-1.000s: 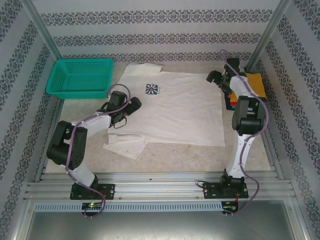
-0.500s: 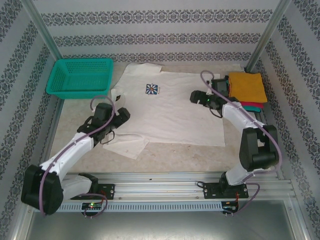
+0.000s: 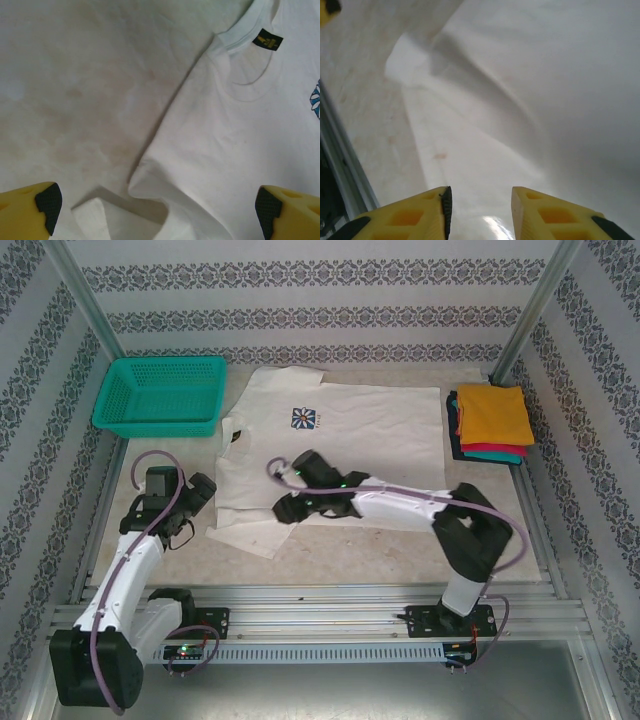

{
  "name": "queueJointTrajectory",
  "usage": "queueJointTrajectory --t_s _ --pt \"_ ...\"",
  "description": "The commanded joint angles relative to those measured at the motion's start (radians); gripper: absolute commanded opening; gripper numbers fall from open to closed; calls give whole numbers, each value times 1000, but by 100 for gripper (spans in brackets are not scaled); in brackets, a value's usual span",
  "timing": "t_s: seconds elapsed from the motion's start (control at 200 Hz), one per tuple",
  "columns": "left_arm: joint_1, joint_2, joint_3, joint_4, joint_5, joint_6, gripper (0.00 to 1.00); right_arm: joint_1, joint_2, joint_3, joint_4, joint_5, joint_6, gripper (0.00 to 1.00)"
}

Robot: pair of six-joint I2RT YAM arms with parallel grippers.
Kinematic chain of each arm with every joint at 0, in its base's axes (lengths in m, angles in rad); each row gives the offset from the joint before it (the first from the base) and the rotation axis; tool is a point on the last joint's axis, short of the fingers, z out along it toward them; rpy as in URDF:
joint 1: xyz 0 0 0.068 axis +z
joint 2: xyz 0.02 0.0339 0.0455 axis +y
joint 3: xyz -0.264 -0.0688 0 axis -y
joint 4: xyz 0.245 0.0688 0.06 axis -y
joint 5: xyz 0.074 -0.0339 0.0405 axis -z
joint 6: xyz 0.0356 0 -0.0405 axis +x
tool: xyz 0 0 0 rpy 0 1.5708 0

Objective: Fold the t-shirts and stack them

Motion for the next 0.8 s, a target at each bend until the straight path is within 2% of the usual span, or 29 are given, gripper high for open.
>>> queueJointTrajectory --t_s 0.0,0.14,0.32,0.455,0.55,0.794 --pt "27 8 24 -36 62 49 100 83 97 93 -21 -13 -55 31" --pt "43 1 11 -17 73 48 100 128 228 181 -85 1 -94 15" --pt "52 6 5 -14 84 55 100 128 305 244 -199 27 -144 11" --pt "53 10 0 -9 82 56 100 130 283 190 -231 25 -150 8" --pt "55 16 -2 0 84 55 100 134 257 131 -237 18 -143 3" --pt "54 44 -12 19 125 49 100 145 169 18 -250 22 -113 2"
